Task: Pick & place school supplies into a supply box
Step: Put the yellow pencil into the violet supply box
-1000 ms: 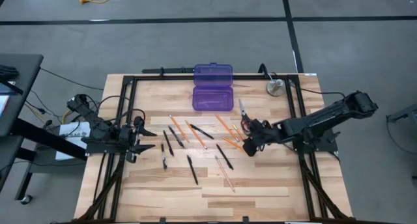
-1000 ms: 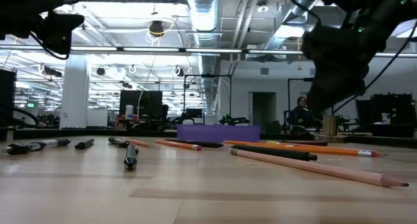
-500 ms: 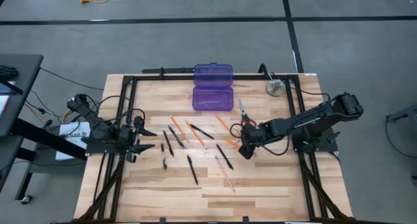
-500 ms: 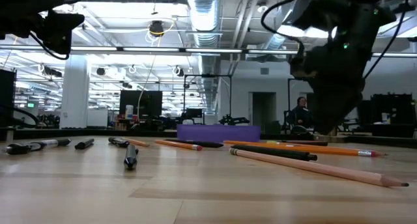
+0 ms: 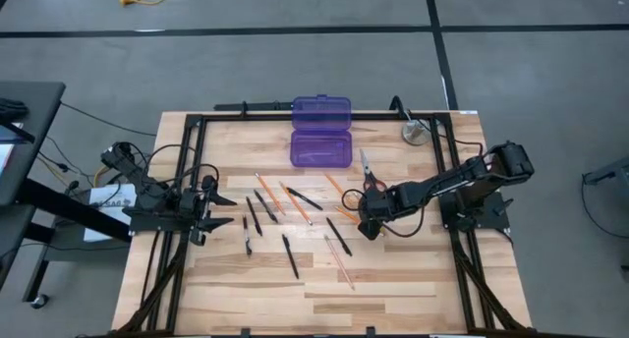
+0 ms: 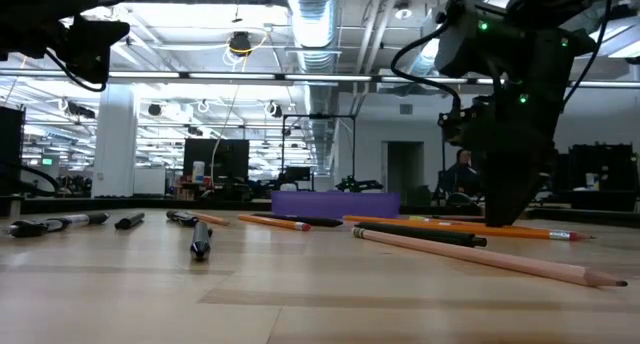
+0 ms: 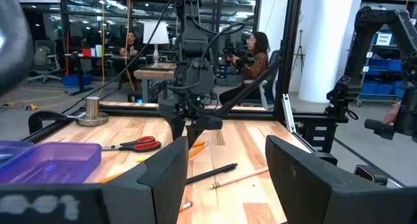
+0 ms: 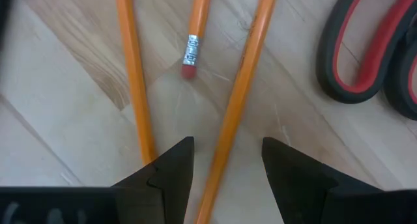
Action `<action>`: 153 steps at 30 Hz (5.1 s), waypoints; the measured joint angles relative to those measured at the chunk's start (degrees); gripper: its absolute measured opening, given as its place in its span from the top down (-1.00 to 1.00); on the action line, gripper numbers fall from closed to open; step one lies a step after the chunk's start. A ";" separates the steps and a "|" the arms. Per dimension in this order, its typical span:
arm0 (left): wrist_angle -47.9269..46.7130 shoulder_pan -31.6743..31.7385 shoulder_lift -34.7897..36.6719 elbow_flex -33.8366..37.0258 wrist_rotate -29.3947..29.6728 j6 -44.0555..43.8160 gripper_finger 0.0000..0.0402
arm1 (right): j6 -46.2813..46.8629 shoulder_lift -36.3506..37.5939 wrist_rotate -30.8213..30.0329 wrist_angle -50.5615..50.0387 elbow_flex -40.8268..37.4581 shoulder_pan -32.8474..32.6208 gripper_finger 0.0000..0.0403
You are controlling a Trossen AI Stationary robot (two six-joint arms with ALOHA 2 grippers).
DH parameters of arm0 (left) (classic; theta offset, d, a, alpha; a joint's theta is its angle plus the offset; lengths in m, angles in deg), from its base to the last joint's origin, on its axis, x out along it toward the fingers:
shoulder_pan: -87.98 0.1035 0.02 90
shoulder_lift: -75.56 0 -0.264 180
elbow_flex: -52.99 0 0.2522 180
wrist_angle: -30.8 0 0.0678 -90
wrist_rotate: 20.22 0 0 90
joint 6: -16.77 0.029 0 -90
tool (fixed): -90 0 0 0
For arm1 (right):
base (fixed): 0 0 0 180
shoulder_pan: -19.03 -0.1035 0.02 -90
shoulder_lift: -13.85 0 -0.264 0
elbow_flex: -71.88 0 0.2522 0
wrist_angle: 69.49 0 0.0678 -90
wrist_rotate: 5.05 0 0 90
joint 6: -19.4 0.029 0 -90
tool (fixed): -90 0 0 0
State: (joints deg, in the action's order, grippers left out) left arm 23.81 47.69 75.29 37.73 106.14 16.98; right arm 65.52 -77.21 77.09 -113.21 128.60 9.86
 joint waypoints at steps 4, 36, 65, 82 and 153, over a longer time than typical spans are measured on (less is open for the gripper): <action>-0.02 0.00 0.00 0.00 0.00 0.02 0.03 | 0.36 0.00 0.02 0.03 -0.02 0.00 0.12; -1.35 0.00 0.00 0.00 0.01 0.07 0.03 | 3.28 -0.09 -1.16 -0.91 -0.17 -0.07 0.66; -1.33 0.00 0.00 0.00 0.02 0.04 0.03 | 5.96 0.20 0.85 -1.18 3.10 -0.17 0.99; -1.32 0.00 0.00 0.00 0.02 0.04 0.03 | 3.86 0.35 -4.11 -16.04 11.89 0.99 0.99; -1.89 -0.02 0.02 0.00 -1.52 -0.44 0.03 | -13.09 -9.99 4.15 -18.62 12.72 11.11 0.94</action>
State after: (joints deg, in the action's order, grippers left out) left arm 21.92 47.67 75.31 37.73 104.61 16.54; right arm 52.42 -87.21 81.24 -131.84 141.32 20.97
